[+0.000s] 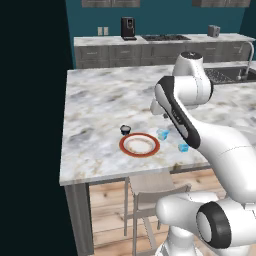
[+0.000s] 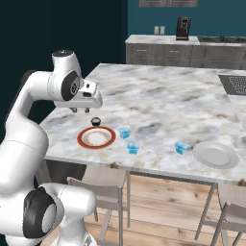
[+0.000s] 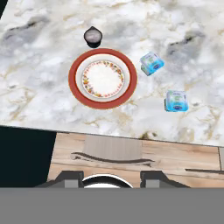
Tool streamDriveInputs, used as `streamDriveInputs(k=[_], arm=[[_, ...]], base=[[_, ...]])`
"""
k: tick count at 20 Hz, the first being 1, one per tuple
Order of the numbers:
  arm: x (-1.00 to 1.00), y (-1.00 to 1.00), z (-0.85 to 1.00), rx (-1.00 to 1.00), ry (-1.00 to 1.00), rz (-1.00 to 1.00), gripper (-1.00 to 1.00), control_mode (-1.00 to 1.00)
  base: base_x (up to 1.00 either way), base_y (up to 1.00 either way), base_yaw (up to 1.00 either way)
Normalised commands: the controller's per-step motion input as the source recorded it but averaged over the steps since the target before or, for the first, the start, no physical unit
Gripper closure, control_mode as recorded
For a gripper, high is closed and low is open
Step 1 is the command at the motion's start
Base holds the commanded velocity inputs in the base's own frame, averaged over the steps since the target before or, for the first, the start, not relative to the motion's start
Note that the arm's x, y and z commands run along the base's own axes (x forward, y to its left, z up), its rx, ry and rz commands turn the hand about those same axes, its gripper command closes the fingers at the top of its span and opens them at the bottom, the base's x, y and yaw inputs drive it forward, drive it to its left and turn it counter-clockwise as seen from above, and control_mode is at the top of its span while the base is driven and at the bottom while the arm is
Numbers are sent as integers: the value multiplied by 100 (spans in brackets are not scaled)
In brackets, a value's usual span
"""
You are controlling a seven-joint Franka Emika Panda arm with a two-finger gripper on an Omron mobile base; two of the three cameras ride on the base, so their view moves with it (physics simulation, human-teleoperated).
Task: Place two yogurt containers on each plate.
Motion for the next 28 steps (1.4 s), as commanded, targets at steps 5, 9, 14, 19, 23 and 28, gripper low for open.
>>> streamDriveInputs(k=[5, 9, 14, 19, 23, 28], arm=[[0, -15, -16, -1, 1, 0, -100, -100], [40, -39, -34, 0, 5, -5, -100, -100], [61, -35, -32, 0, 8, 4, -100, -100], [54, -41, -33, 0, 16, 35, -100, -100], [47, -28, -35, 0, 14, 46, -100, -100], [57, -1, -32, -2, 14, 18, -100, -100]], base=[[0, 0, 0], [0, 0, 0], [0, 0, 0], [0, 0, 0], [0, 0, 0], [0, 0, 0]])
